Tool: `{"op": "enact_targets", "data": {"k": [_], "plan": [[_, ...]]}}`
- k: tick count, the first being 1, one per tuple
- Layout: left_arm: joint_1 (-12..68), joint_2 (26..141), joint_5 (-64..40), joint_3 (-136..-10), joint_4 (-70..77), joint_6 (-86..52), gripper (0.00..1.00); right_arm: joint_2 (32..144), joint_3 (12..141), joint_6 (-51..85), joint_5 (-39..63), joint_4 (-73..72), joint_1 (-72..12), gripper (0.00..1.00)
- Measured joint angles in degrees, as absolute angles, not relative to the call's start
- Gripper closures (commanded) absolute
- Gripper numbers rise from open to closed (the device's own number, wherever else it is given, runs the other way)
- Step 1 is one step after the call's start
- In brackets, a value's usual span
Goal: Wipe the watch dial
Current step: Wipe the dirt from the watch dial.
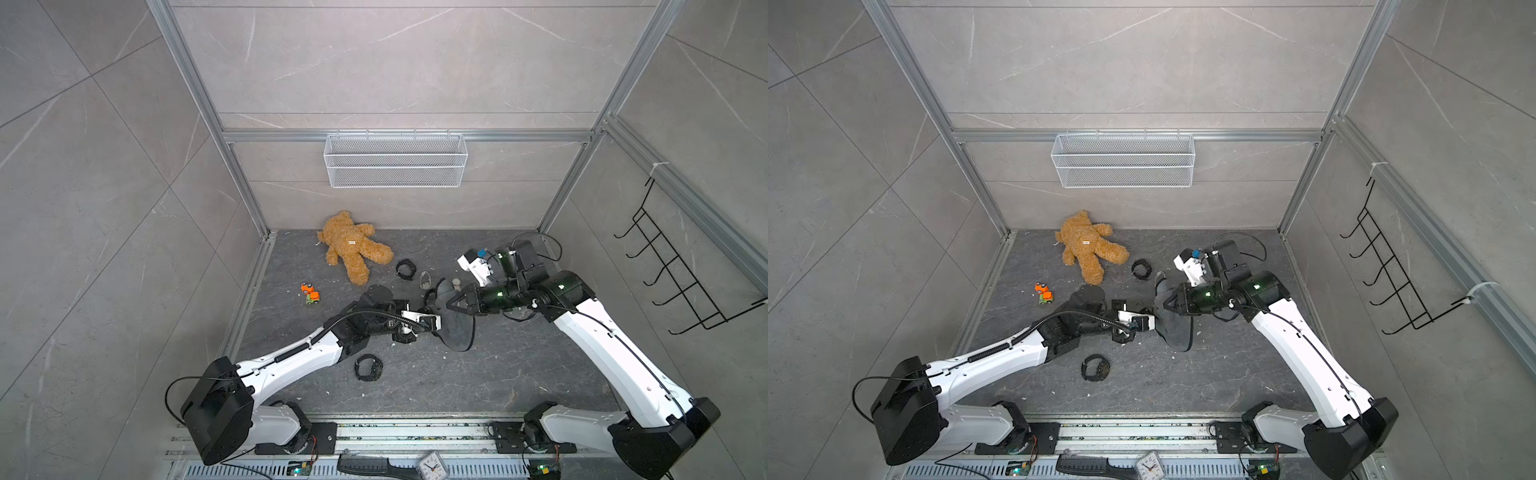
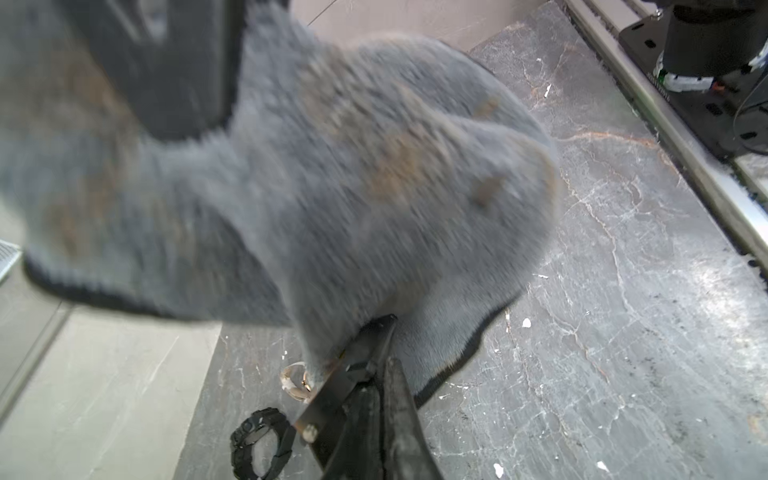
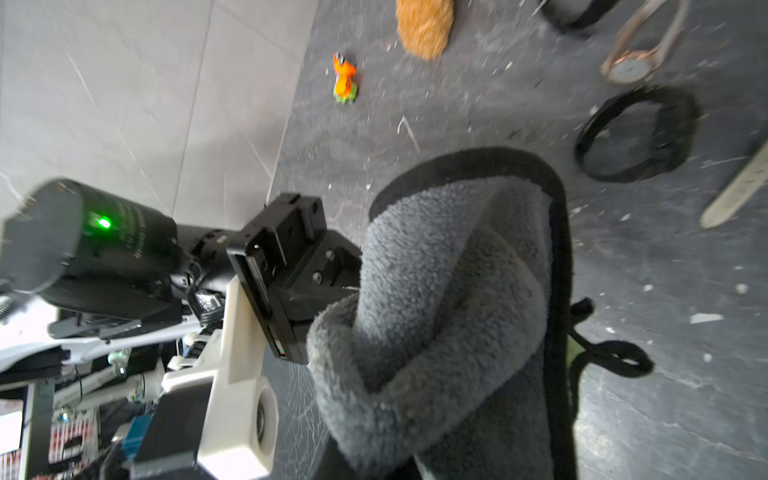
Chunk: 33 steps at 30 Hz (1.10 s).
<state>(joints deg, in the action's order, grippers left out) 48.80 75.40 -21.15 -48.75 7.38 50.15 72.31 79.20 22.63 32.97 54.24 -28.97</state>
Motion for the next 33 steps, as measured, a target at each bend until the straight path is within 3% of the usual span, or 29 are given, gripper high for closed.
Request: {"op": "enact_targets", "data": {"k": [19,33], "plan": [[49.9,72.6,-17.9,-46.5,9.0,54.3,1.00,75.7,73.8,26.3,29.0,49.8,-32.4,1.00],[50.2,70.9,-18.8,-46.8,11.5,55.4,1.00,75.5,72.2,24.1,19.0,55.2,-32.4,1.00]]}}
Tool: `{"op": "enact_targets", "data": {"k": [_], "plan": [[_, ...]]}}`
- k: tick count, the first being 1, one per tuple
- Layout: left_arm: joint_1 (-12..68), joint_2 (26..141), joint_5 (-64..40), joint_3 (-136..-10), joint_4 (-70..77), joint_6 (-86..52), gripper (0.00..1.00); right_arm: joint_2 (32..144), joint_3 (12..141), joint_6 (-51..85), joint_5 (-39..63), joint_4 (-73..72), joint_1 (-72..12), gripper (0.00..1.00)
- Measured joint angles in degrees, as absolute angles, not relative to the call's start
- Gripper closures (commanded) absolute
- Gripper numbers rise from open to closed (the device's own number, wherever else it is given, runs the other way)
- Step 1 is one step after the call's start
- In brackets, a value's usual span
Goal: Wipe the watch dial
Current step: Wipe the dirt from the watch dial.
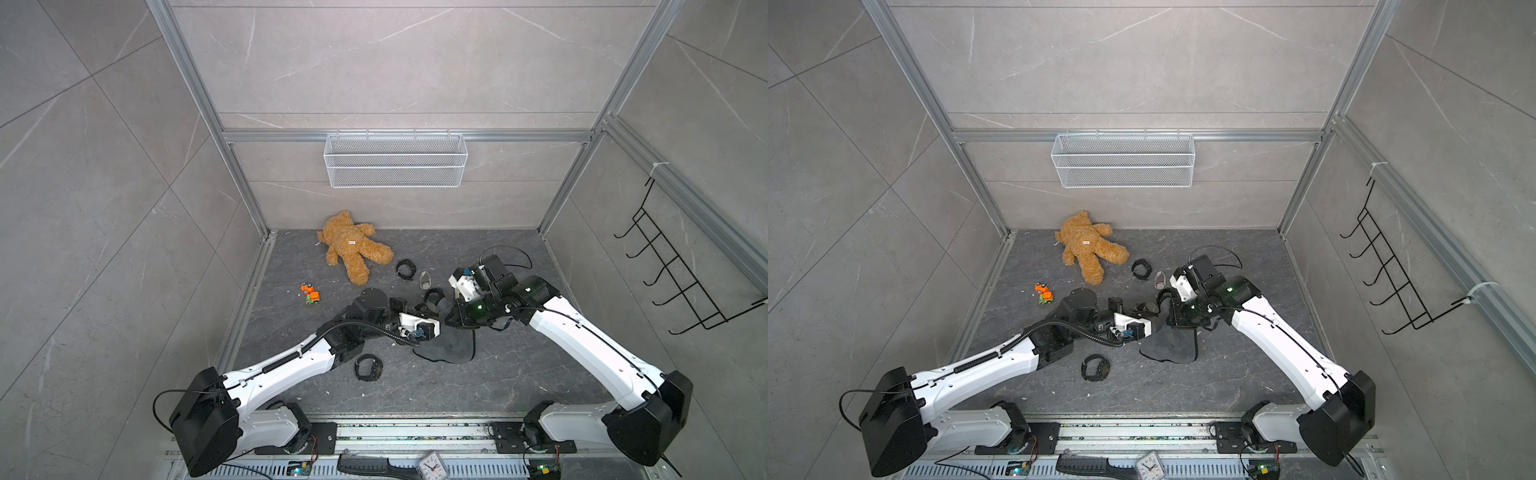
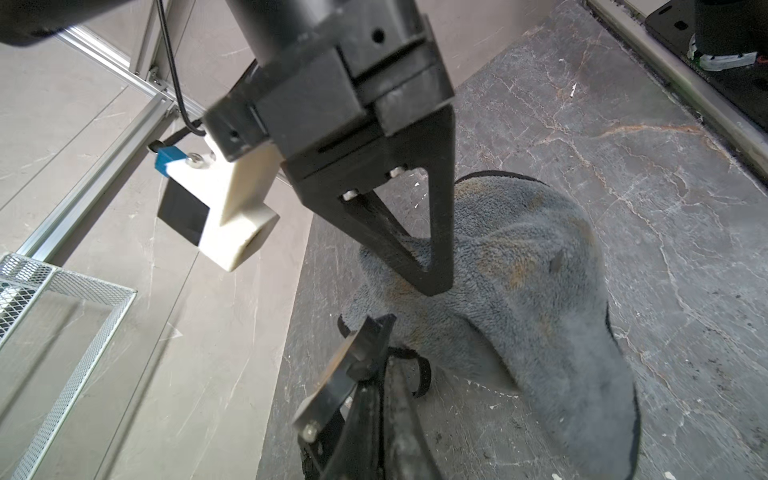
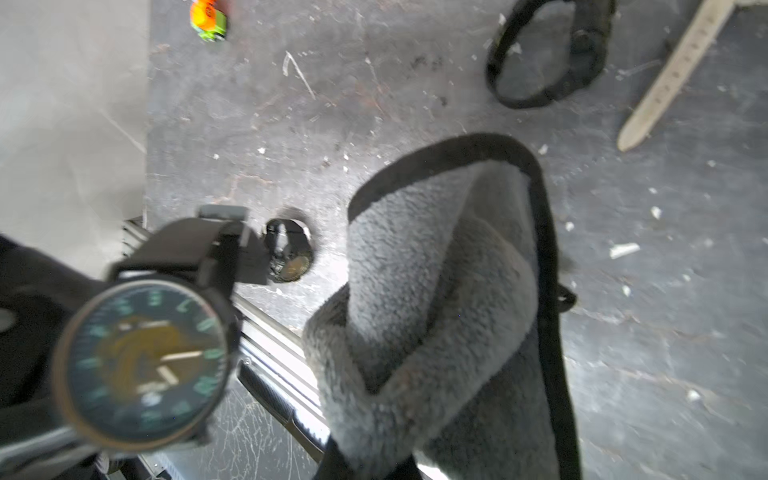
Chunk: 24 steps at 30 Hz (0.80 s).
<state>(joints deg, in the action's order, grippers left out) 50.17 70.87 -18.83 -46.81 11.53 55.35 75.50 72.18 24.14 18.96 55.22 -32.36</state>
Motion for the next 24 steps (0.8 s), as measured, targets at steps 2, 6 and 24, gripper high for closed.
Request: {"op": "enact_targets", "data": {"k": [2,6,24], "plan": [[50.2,70.8,-19.3,-46.9,11.6,55.5,1.00,75.0,72.4,23.5,17.4,56.9,-32.4,1.00],[50.2,70.8,-19.7,-46.9,11.6,56.0,1.00,74.6,76.8,22.1,14.9,60.9,-32.4,1.00],[52.1,72.4,-19.7,-46.9,8.4,59.1,1.00,78.0,87.0,19.2,19.5,63.2,-38.0,1.00]]}}
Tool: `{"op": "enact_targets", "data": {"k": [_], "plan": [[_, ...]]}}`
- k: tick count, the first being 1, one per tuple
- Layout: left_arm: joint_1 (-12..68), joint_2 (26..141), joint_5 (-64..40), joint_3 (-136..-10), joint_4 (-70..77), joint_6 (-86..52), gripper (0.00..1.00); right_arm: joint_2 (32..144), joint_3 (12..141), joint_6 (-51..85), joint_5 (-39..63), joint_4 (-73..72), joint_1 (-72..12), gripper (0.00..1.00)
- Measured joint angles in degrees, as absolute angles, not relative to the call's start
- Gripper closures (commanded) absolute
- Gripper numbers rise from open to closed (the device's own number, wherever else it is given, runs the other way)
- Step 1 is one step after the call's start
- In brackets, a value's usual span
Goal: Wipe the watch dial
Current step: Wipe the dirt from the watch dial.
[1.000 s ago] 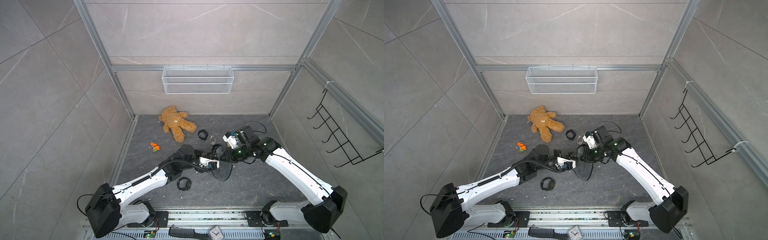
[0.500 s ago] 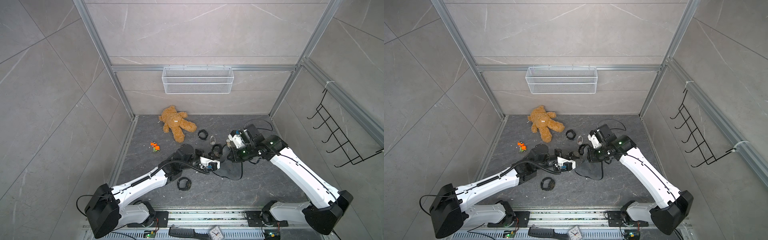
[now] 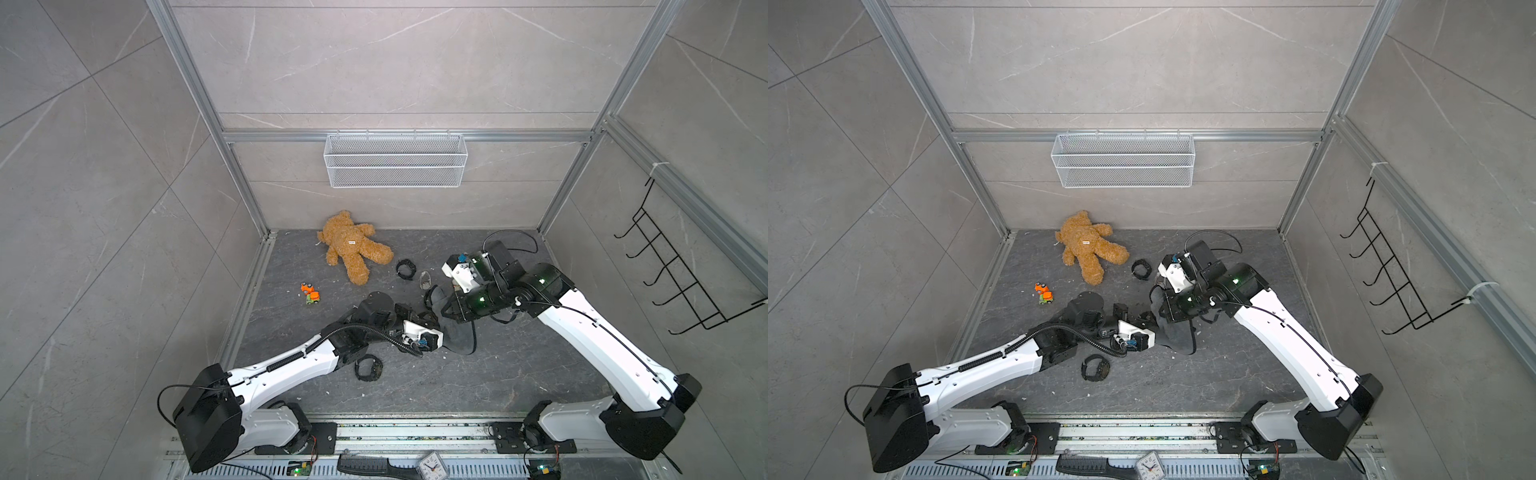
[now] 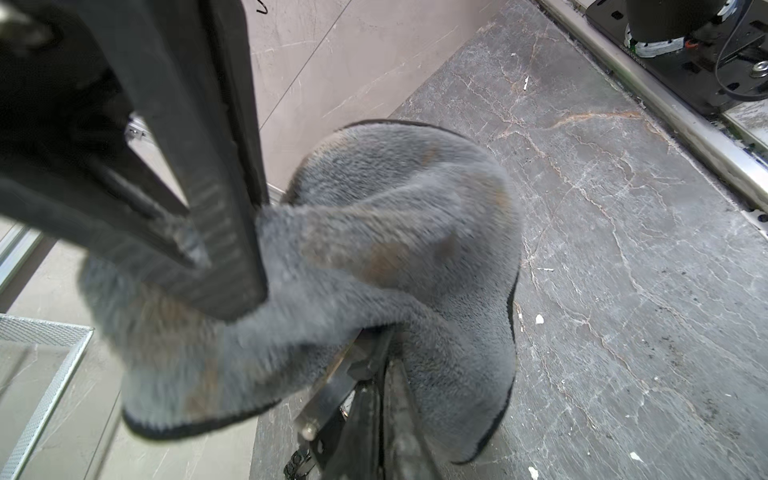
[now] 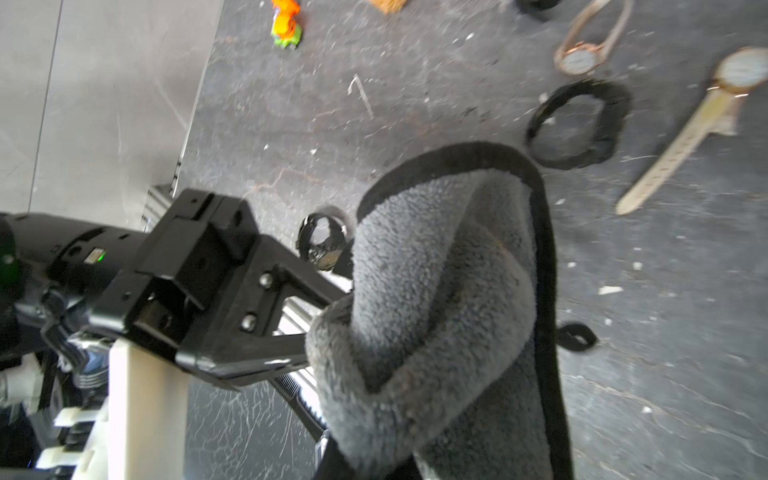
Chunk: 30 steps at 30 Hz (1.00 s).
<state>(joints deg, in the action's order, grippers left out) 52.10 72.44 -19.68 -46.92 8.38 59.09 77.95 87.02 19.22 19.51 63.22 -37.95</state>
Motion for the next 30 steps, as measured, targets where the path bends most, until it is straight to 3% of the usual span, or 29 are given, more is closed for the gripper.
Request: {"op": "enact_targets", "data": {"k": [21,30], "plan": [[52.1,75.4,-12.0,-43.4,20.0,62.0,1.00,77.4,74.6,21.0,19.6,58.0,-41.7,1.00],[52.4,75.4,-10.7,-42.5,21.0,63.1,1.00,75.7,75.1,19.5,16.9,60.3,-36.5,1.00]]}}
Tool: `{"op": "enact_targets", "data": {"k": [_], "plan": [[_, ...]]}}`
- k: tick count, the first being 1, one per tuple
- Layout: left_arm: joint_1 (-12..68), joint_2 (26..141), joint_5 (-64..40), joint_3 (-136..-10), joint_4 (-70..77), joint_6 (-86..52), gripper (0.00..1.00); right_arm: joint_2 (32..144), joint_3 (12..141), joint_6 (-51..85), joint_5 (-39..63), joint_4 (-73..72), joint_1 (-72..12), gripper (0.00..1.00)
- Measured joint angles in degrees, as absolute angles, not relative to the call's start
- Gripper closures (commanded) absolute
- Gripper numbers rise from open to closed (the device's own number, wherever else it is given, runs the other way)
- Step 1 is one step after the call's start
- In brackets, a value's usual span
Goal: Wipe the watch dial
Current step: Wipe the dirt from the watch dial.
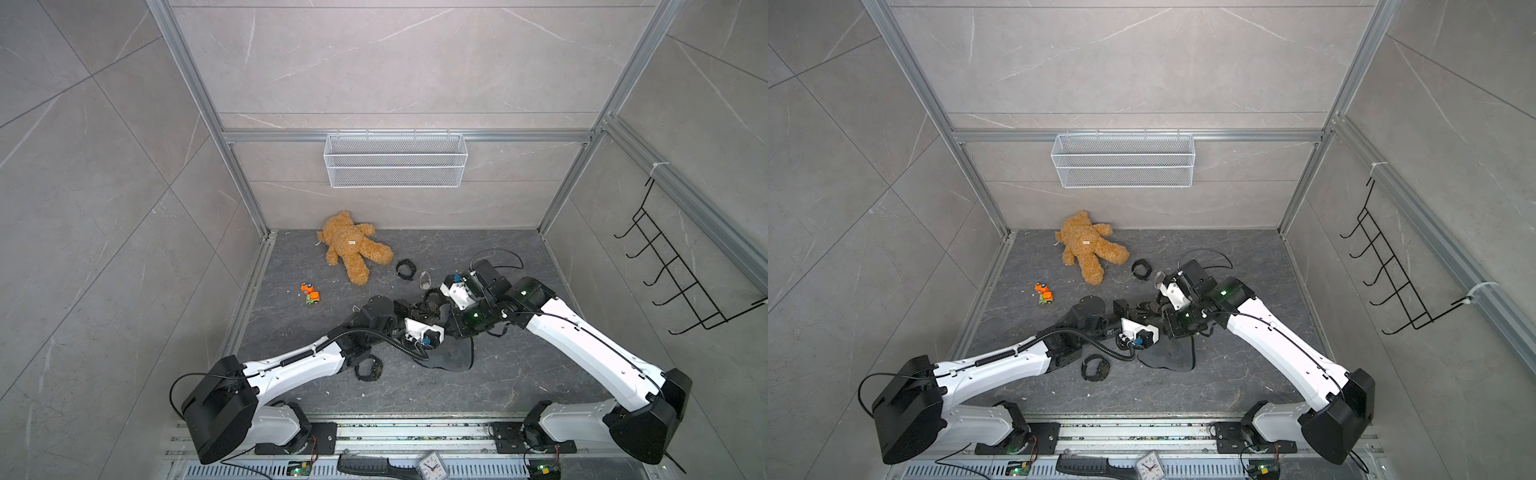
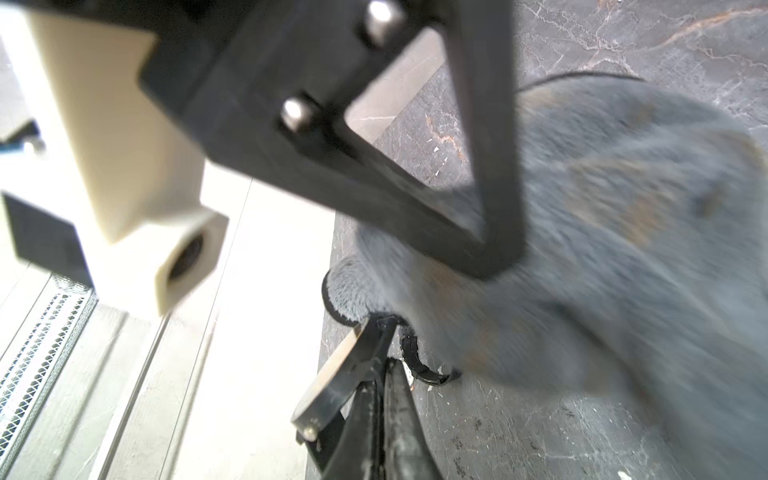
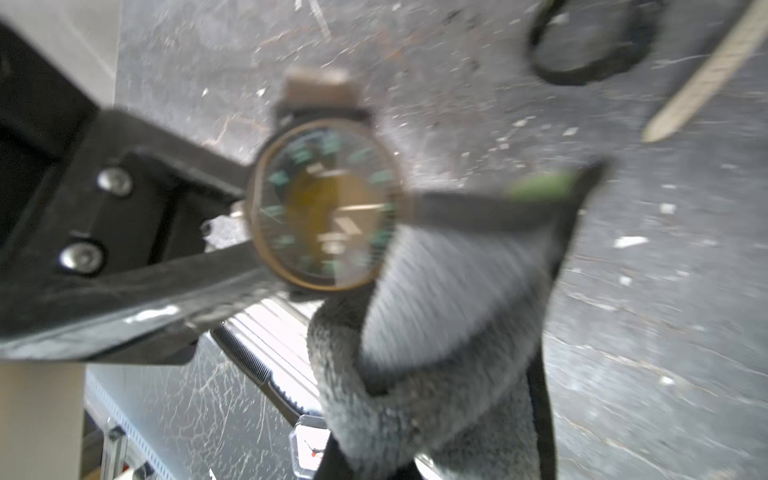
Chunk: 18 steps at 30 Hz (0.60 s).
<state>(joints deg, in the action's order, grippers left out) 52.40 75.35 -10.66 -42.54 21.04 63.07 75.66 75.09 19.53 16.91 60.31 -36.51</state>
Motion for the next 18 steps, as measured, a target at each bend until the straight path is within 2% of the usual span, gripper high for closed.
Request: {"op": "enact_targets", "data": {"k": [5,18], "plan": [[52.5,75.4,-10.7,-42.3,20.9,63.0,1.00,75.4,78.3,18.3,16.0,62.2,-34.0,1.00],[53.1,75.4,-11.0,-42.2,20.9,63.0,1.00,80.1,86.1,15.6,19.4,62.4,-34.0,1.00]]}}
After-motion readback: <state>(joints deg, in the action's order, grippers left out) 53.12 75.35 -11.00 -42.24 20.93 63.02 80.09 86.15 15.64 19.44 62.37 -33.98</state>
